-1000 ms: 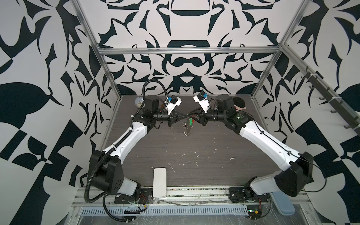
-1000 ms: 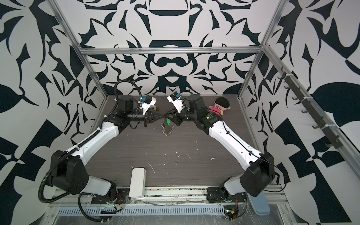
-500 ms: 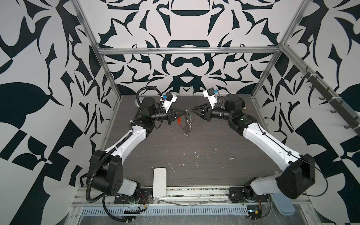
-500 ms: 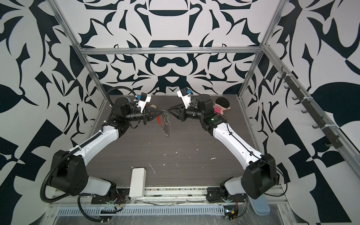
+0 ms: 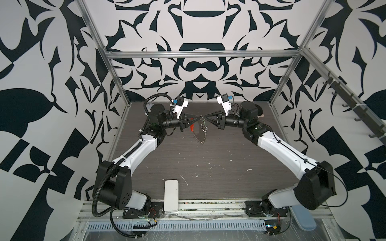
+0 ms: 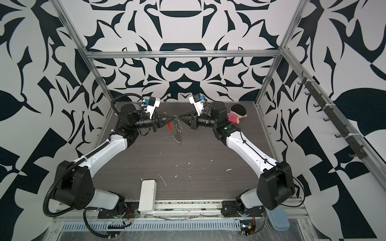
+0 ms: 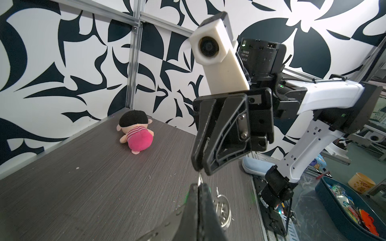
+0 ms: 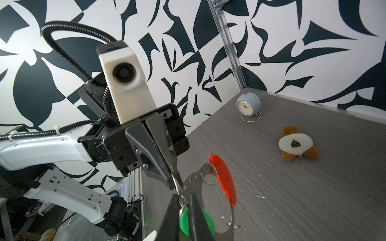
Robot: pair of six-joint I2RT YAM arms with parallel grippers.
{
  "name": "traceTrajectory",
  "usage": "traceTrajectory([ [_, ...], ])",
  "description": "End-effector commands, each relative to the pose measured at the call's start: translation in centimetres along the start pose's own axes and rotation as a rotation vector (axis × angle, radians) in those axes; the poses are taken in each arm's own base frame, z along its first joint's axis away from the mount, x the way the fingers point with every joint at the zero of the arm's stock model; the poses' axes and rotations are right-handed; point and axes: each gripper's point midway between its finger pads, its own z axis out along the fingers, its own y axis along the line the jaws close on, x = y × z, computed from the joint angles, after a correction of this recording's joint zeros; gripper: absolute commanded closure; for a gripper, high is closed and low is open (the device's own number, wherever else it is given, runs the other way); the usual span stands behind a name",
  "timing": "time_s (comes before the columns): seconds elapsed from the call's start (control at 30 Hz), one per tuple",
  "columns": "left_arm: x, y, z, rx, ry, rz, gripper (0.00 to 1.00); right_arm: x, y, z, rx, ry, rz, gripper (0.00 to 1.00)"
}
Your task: Put the keys on the keyring
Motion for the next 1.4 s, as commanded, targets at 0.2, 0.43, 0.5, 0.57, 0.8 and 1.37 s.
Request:
traceTrajectory([
  [0.2, -2.9, -0.8, -0.5, 0.044, -0.105, 0.028, 1.0, -1.0, 1.9, -0.4, -0.06, -0.044, -0.034, 0.88],
  [0.43, -2.6, -0.3, -0.4, 0.041, -0.12, -0.001, 1.0, -1.3, 2.3, -0.4, -0.07, -0.052, -0.042, 0.77],
  [0.5, -2.3, 0.1, -0.4, 0.03, -0.124, -0.006, 1.0, -1.6, 2.5, -0.4, -0.073, -0.055, -0.047, 0.75],
  [0.57, -2.2, 0.6, -0.4, 0.022, -0.122, -0.018, 1.0, -1.8, 2.3, -0.4, -0.066, -0.063, -0.051, 0.74],
  [0.8, -2.3, 0.7, -0.3, 0.024, -0.125, -0.026, 1.0, -2.2, 1.7, 0.5, -0.078, -0.055, -0.053, 0.79],
  [1.37, -3.3, 0.9, -0.3, 0.024, -0.174, -0.034, 1.0, -0.7, -0.2, 1.4, -0.064, -0.051, -0.005, 1.0],
])
